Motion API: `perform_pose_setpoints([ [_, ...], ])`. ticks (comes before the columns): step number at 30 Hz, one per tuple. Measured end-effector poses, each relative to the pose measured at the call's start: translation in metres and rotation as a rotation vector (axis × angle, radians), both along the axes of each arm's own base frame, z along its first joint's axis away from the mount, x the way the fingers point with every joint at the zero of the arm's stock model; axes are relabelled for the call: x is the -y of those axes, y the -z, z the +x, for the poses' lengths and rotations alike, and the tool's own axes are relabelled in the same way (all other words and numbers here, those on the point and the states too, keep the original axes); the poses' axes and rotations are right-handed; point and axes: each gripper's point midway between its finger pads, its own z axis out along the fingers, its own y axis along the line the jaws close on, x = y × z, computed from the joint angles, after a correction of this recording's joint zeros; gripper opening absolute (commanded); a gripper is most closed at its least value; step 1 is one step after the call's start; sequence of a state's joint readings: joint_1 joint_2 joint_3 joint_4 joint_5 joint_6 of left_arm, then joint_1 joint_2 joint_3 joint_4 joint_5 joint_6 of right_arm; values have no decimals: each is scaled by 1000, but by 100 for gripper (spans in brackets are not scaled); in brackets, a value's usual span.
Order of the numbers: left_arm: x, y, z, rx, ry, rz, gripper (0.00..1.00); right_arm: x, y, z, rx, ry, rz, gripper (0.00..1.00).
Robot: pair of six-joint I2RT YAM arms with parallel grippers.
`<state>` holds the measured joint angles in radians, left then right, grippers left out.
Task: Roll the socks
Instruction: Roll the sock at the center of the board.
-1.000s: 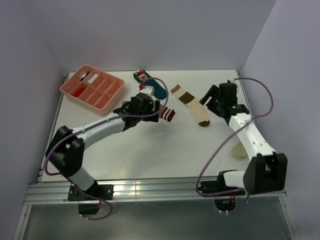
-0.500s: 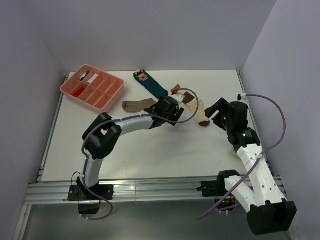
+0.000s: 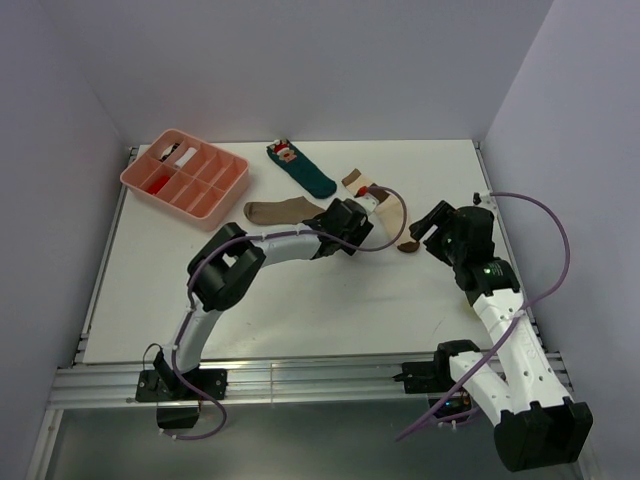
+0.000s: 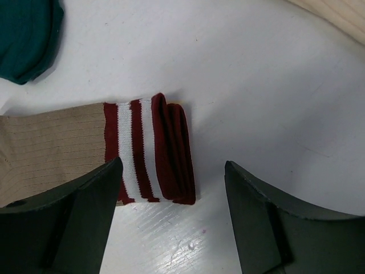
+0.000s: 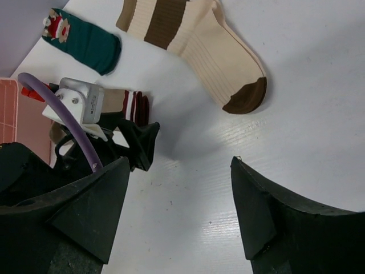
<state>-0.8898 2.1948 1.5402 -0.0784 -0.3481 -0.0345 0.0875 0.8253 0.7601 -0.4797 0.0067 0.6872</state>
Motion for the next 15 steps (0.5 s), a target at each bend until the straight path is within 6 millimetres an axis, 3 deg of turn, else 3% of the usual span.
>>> perform_pose_setpoints([
  [6, 7, 3, 6, 5, -2, -10, 66, -2, 15, -2, -34, -8, 10, 77],
  [9, 9, 4, 6, 1, -7, -21, 48, -4, 22, -5, -50, -15, 19, 76],
  [11, 9, 6, 5, -6, -9, -25, 43, -5, 24, -5, -53, -15, 22, 76],
  [15, 7, 9, 3, -22, -32, -50, 23, -5, 25, -5, -54, -15, 25, 75],
])
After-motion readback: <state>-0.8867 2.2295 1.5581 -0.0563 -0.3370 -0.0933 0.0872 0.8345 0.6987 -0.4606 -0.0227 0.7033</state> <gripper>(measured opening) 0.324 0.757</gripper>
